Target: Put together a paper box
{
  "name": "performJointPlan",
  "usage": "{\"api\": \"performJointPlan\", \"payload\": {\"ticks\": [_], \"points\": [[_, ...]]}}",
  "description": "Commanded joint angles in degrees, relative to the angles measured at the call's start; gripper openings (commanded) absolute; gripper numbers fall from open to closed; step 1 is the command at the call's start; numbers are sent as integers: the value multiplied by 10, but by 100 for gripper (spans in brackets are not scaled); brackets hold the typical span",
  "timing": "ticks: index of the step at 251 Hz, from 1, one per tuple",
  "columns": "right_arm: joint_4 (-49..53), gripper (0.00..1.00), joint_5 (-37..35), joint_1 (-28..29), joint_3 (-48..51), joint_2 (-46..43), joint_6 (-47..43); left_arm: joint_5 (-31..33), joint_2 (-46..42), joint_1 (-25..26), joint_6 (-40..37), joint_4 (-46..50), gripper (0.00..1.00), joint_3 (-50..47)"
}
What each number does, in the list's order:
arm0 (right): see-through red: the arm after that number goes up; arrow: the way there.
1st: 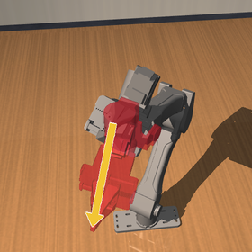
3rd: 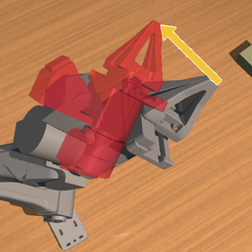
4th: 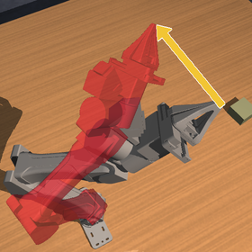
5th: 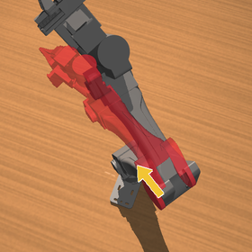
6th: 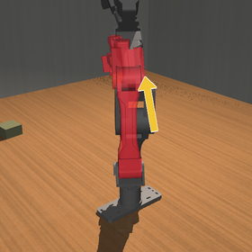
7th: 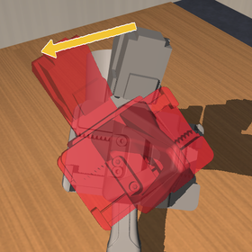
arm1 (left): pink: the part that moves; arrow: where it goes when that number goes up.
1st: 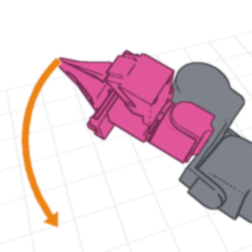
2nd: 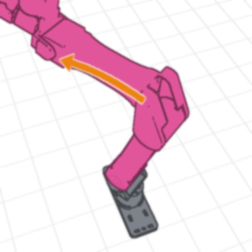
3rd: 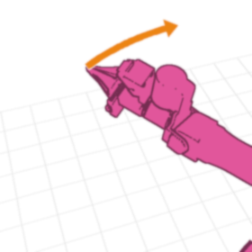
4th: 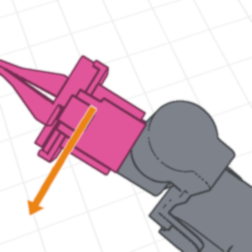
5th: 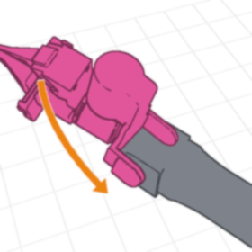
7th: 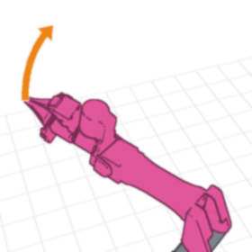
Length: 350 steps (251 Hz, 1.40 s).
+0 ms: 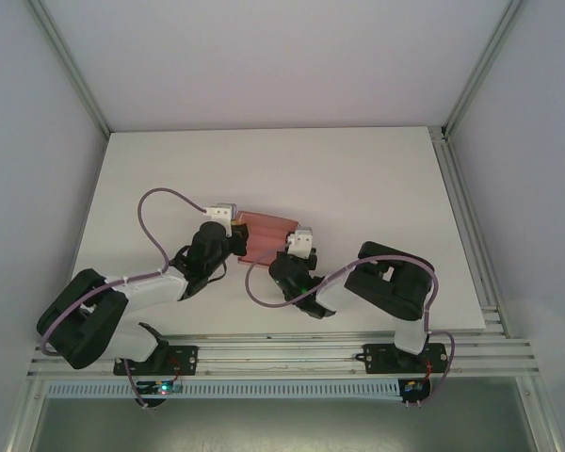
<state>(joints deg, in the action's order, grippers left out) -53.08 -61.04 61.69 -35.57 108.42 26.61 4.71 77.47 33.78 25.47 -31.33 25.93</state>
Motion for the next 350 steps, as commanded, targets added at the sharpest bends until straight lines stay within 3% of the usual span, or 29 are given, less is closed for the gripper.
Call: {"api": "performJointPlan", "payload": {"ticks": [1, 15, 44, 73, 81, 91, 95, 137, 179, 242, 280, 314, 350], "points": [[-18, 13, 13, 12, 9, -9, -2, -26, -12, 19, 2, 112, 26, -18], [-13, 12, 5, 13, 6, -8, -3, -20, -33, 19, 4, 141, 30, -10], [1, 12, -1, 12, -4, -7, -7, -26, -84, 20, 3, 203, 52, 8], [4, 12, -7, 12, -6, -7, -13, -24, -145, 19, 9, 274, 61, 22], [4, 12, -9, 12, -6, -7, -12, -19, -164, 20, 13, 301, 72, 27], [5, 12, -8, 12, -7, -7, -13, -19, -190, 20, 14, 333, 98, 35], [6, 12, -6, 12, -7, -7, -13, -16, -200, 20, 18, 347, 100, 39], [7, 12, 0, 12, -12, -4, -20, 37, -274, 19, 81, 496, 100, 122], [9, 12, 8, 12, -18, 1, -28, 127, -223, -2, 182, 598, 100, 238], [5, 12, 12, 12, -21, 4, -38, 74, -59, -39, 175, 584, 100, 348], [2, 12, 13, 12, -22, 7, -41, 50, 12, -42, 159, 563, 100, 350], [0, 12, 21, 13, -28, 13, -49, 18, 54, -43, 156, 545, 89, 354], [0, 12, 21, 13, -28, 13, -54, 30, 55, -43, 161, 553, 74, 346]]}}
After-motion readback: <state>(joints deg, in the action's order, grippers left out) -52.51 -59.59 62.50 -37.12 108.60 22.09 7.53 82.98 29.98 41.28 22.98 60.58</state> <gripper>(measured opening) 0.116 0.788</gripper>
